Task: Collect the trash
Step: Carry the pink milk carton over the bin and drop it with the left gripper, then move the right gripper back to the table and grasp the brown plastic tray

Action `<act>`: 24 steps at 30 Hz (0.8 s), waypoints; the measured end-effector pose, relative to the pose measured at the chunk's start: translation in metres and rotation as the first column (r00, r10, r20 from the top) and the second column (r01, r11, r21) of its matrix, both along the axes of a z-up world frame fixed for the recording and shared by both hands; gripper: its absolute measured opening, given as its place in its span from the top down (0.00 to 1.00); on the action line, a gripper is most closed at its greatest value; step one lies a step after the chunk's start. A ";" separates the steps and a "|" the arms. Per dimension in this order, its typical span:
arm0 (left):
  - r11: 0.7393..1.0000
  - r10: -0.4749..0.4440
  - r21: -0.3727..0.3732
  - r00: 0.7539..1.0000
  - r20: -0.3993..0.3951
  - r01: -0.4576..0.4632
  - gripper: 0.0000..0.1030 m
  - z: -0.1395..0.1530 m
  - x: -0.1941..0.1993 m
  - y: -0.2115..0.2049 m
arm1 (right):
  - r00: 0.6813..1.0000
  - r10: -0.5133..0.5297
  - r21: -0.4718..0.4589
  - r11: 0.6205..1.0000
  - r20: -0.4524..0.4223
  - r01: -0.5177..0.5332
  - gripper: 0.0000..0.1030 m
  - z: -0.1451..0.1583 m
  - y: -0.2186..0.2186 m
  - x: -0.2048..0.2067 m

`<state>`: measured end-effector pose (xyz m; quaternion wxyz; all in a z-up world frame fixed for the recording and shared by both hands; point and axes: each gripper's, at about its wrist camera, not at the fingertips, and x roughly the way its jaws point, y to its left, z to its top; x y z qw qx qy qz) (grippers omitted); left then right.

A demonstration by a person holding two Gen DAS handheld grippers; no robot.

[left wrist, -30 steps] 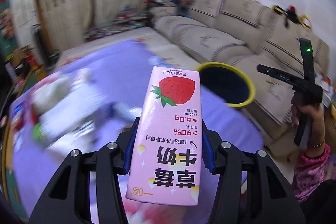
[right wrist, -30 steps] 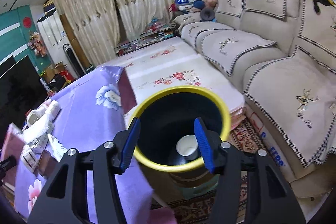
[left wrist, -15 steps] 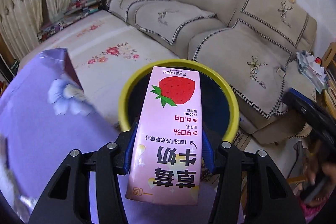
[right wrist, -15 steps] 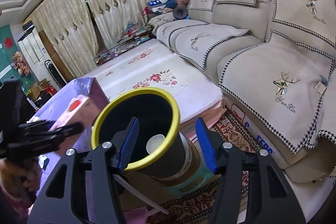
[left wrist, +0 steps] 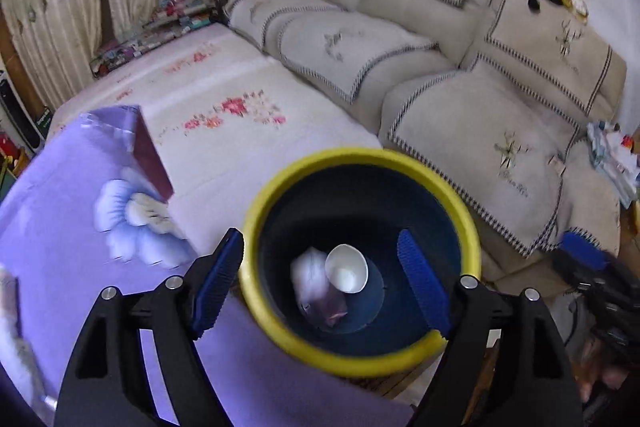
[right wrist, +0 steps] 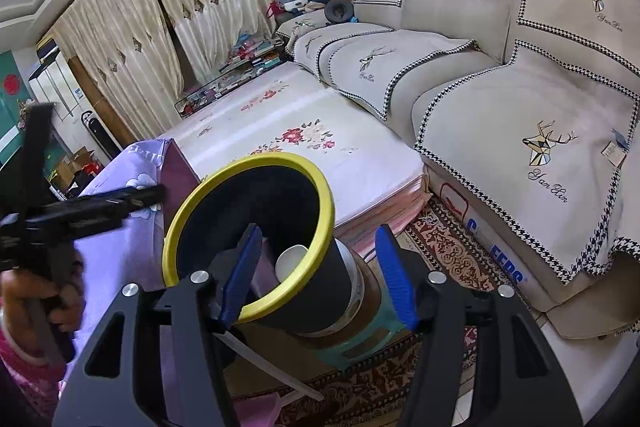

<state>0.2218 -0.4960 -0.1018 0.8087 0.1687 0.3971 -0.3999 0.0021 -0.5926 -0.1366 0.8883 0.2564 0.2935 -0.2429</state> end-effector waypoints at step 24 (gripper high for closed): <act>0.774 0.623 -0.279 0.762 0.176 -0.568 0.05 0.094 -0.079 0.410 | 0.878 0.475 -0.037 0.878 -0.056 -0.477 0.44 0.012 0.189 0.101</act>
